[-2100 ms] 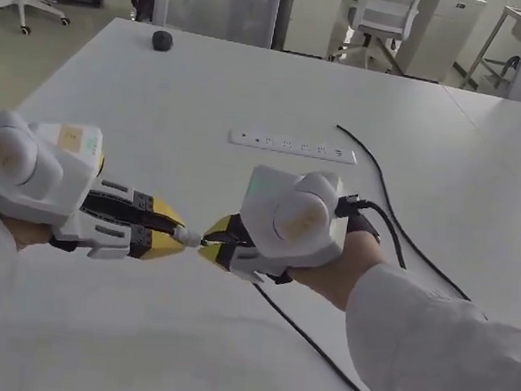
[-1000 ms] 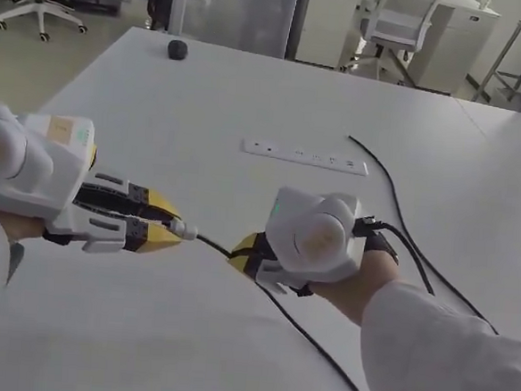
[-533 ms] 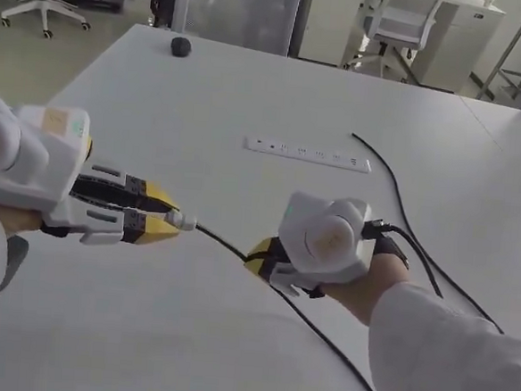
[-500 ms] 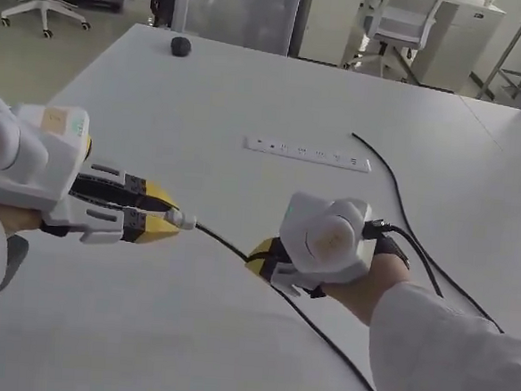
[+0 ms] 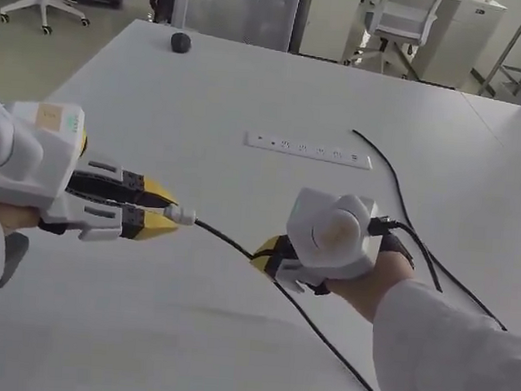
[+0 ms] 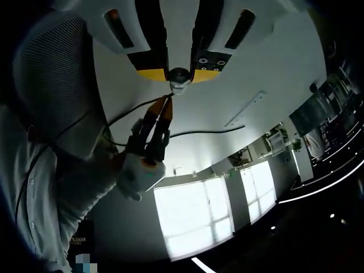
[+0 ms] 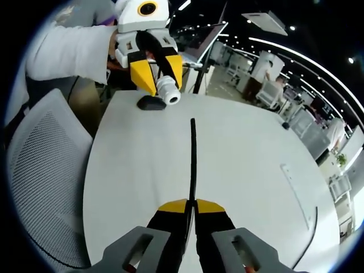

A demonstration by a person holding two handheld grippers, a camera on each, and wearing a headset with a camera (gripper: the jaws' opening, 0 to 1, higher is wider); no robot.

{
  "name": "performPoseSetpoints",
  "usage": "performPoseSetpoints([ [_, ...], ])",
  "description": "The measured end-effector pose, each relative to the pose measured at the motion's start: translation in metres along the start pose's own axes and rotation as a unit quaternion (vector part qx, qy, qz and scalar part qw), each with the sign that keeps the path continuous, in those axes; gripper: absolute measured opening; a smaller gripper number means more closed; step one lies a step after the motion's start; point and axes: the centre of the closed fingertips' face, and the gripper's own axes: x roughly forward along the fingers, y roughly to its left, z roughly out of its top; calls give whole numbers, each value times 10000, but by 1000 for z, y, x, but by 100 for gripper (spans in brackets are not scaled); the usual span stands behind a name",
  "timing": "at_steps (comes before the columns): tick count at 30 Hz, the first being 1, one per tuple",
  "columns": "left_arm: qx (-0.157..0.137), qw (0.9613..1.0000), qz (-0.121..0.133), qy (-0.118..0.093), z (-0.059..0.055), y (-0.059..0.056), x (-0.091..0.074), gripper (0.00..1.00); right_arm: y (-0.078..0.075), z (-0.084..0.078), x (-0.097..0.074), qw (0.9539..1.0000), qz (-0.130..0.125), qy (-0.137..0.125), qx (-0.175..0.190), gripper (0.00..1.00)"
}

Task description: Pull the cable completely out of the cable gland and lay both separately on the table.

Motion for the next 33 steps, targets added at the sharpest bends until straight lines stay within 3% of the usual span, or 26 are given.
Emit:
performPoseSetpoints([
  [7, -31, 9999, -95, -18, -4, -8, 7, 15, -8, 18, 2, 9995, -50, -202, 224, 0],
  [15, -83, 9998, -149, -70, -6, -15, 11, 15, -17, 46, 8, 9991, -56, -367, 219, 0],
  [25, -134, 9997, -202, -104, -11, -18, 18, 15, -48, 94, 14, 9944, -199, -866, 569, 0],
  [33, -211, 9994, -239, -145, -19, -18, 23, 15, -72, 114, 19, 9904, -304, -1099, 780, 0],
])
